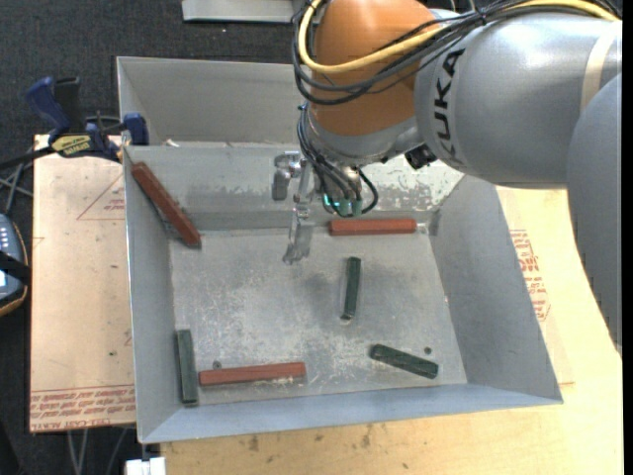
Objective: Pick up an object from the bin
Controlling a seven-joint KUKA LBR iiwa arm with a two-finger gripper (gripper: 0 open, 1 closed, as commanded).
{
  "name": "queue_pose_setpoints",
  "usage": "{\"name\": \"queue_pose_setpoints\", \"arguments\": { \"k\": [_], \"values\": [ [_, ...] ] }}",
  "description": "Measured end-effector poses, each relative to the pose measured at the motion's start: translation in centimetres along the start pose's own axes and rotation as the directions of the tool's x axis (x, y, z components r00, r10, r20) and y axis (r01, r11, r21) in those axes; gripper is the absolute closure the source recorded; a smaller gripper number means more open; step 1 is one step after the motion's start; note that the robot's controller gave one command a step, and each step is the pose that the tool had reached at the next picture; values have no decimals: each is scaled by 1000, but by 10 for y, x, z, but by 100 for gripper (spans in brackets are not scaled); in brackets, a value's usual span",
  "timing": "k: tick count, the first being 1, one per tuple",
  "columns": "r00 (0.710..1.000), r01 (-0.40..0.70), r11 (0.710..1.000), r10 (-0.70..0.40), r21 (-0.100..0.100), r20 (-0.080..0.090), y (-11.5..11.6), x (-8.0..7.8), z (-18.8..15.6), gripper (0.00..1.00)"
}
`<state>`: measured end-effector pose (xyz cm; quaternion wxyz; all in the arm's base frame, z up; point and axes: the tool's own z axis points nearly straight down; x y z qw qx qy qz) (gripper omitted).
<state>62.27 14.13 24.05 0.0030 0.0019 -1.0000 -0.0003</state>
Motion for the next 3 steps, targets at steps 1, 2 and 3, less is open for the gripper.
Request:
{"name": "queue_pose_setpoints", "arguments": {
  "k": [1,2,3],
  "values": [
    [1000,-3,1000,3,-1,8,-1,-2,-5,0],
    [993,122,993,-122,0,9,16,47,34,0],
    [982,190,982,-190,1,4,53,114,81,0]
  ]
}}
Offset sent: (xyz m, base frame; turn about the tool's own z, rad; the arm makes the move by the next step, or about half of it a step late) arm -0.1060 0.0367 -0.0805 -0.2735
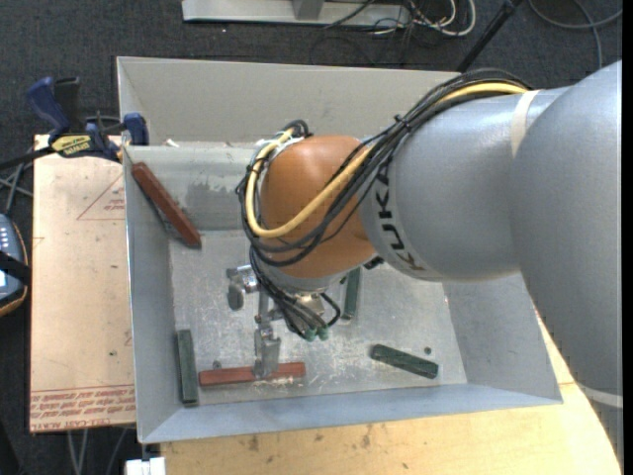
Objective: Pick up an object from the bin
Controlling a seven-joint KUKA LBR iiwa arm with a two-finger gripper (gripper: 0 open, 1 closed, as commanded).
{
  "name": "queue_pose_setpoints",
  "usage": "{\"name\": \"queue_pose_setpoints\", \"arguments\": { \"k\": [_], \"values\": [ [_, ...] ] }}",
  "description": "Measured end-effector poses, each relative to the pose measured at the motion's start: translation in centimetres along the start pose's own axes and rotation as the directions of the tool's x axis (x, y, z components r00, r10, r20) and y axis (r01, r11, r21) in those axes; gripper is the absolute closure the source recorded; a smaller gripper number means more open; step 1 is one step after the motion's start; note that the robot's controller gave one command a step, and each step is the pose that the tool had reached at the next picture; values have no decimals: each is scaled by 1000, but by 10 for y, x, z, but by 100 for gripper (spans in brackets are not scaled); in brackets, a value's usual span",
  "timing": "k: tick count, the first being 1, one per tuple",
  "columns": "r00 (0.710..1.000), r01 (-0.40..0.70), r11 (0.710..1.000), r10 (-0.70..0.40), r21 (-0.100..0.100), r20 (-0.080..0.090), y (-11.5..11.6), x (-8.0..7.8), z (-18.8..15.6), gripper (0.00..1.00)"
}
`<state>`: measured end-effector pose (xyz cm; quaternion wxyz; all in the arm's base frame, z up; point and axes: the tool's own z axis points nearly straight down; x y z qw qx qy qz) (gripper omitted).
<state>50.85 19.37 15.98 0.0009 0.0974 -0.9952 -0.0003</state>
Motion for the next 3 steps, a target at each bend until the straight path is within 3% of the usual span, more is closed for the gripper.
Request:
{"name": "queue_pose_setpoints", "arguments": {
  "k": [1,2,3],
  "values": [
    [983,182,983,-182,0,3,-32,13,18,0],
    [989,148,989,-148,1,16,-34,33,89,0],
    [998,57,998,-57,0,3,-20,23,89,100]
  ]
}}
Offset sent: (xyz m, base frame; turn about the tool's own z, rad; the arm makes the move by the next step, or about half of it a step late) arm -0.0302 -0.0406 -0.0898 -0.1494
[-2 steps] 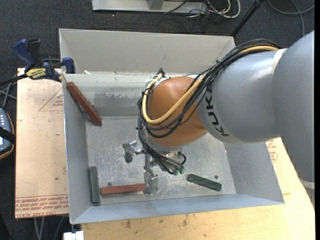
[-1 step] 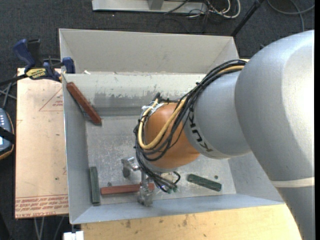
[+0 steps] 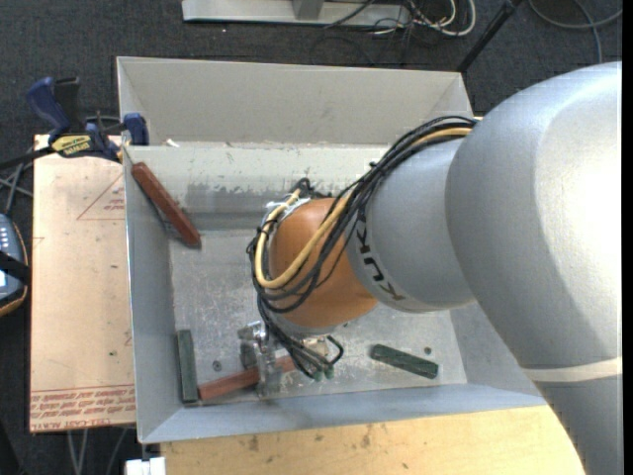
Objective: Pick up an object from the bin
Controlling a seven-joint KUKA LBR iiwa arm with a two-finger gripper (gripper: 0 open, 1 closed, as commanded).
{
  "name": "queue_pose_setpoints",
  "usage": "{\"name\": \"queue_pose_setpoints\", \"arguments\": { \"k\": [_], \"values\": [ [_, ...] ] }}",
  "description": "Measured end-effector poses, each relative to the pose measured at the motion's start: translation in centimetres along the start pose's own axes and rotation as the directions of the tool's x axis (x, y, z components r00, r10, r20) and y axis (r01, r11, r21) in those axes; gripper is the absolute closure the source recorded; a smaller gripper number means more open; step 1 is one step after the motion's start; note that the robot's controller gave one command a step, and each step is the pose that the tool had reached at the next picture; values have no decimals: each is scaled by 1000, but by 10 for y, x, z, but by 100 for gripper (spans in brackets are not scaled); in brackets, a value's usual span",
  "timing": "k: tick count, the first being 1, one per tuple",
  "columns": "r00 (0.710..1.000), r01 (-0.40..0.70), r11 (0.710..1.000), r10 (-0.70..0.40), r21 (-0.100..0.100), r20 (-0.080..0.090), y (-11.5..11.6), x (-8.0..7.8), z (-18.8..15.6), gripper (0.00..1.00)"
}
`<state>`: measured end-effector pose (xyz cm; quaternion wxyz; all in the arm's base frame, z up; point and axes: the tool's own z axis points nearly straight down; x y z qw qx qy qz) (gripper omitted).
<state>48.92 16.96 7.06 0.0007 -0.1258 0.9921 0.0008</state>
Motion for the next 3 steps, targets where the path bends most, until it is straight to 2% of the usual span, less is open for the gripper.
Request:
{"name": "queue_pose_setpoints", "arguments": {
  "k": [2,3],
  "values": [
    [1000,-1,1000,1,1,-7,0,2,-5,100],
    [1000,-1,1000,1,1,-10,0,3,-26,100]
  ]
}}
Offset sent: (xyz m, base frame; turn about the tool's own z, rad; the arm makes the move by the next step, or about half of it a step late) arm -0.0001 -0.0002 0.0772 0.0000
